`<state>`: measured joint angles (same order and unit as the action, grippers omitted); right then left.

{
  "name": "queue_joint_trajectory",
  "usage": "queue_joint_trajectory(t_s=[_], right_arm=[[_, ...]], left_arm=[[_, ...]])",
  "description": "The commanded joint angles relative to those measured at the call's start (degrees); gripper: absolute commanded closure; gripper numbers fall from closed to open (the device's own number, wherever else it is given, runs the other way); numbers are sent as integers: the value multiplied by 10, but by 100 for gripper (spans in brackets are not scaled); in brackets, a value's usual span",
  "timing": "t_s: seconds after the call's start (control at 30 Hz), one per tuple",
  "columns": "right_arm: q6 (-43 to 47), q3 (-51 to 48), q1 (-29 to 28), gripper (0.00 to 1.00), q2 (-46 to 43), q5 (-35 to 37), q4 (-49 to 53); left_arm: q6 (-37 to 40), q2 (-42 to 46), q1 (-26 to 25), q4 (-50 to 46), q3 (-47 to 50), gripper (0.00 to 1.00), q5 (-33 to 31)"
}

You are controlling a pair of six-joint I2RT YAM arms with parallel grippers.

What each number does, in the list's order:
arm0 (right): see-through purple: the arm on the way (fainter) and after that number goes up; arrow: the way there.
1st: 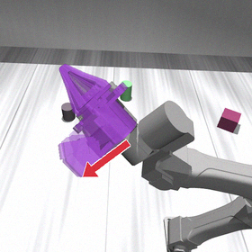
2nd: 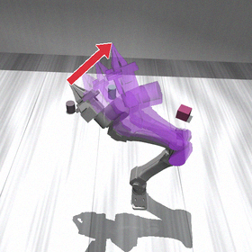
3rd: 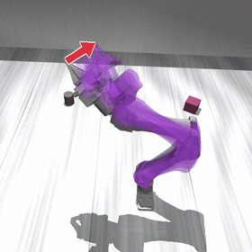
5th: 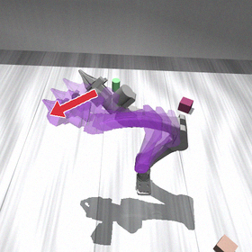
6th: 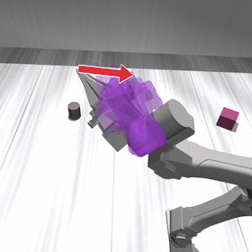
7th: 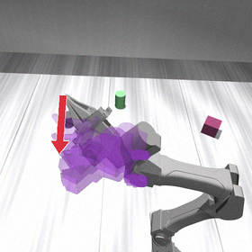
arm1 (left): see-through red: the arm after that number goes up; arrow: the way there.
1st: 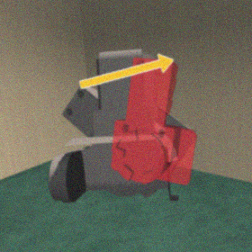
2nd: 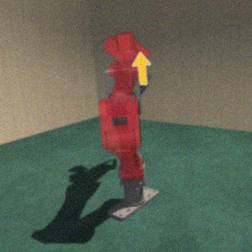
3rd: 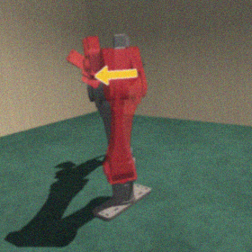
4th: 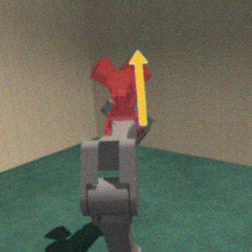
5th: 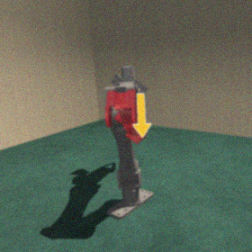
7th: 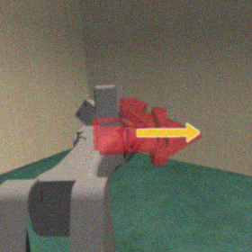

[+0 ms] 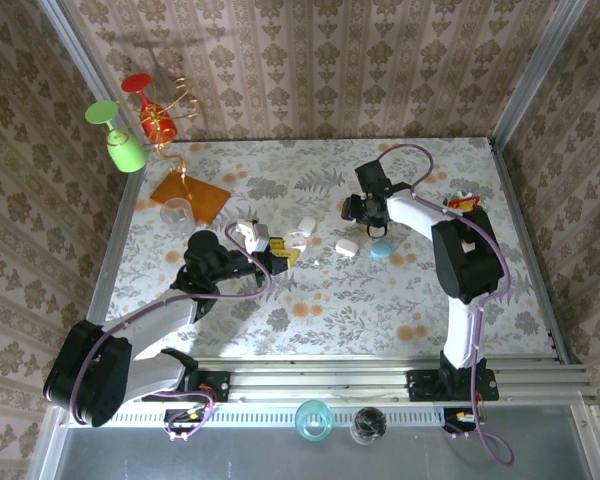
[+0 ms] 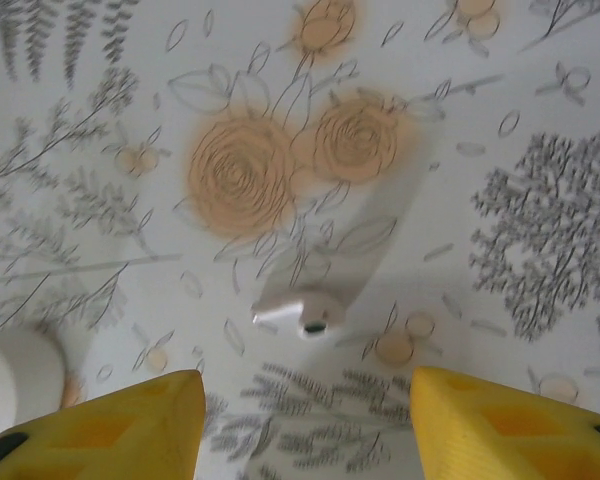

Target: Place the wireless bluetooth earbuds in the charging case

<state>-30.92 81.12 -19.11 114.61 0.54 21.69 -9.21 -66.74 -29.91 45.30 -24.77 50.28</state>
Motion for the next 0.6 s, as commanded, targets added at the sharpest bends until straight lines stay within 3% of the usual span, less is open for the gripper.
queue_joint_trajectory(t_s=[0.0, 0.37, 0.57], right_arm=[[21, 57, -8, 43, 40, 69, 47], [75, 193, -27, 46, 154, 136, 152], [82, 187, -41, 48, 143, 137, 183]], left_arm=[[9, -3, -1, 1, 0, 95, 6], [1, -1, -1, 7, 2, 95, 10], [-2, 2, -1, 8, 6, 95, 11]])
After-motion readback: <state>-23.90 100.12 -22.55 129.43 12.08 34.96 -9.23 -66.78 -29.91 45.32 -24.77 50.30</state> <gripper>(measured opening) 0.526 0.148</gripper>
